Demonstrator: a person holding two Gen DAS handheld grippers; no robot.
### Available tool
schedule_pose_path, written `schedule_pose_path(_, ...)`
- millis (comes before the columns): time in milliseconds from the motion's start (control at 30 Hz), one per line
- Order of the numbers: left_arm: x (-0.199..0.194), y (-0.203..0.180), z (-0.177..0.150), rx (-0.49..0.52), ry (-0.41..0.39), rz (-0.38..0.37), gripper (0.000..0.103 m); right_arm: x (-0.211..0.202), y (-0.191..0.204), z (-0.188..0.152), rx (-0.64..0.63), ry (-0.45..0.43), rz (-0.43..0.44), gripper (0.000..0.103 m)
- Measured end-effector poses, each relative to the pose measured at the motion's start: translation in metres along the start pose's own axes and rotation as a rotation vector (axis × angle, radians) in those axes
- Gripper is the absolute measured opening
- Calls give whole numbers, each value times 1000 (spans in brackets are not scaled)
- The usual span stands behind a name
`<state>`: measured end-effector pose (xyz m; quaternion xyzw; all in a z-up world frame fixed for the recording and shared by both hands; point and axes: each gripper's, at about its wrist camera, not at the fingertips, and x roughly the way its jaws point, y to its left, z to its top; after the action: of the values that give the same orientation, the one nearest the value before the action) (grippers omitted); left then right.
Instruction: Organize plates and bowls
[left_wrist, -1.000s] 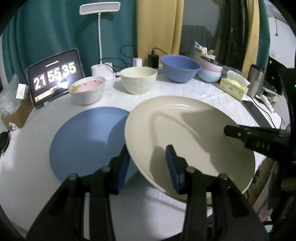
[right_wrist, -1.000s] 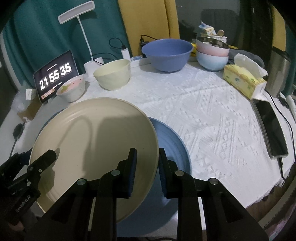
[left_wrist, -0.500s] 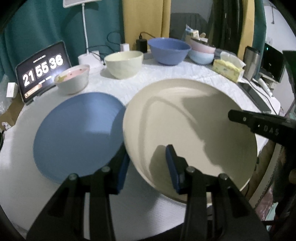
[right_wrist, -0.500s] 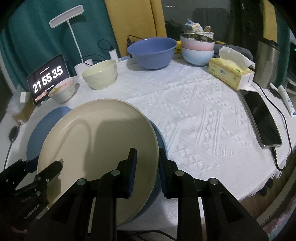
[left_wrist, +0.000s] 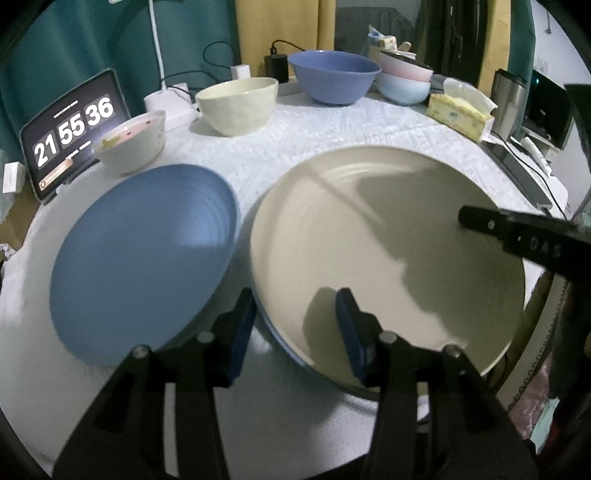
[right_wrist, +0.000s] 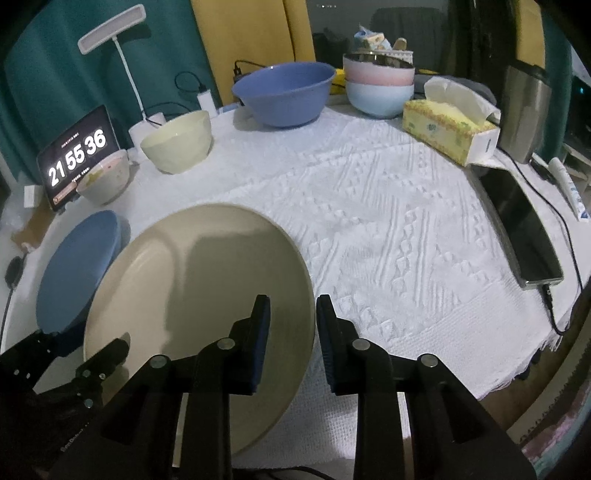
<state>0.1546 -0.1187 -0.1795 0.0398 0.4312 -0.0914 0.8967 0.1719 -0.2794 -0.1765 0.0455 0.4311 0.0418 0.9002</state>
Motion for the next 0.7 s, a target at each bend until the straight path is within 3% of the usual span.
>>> schedule_pose_path(700, 26, 1, 31, -5, -18, -9, 47, 26, -8, 31, 2, -11, -6, 28)
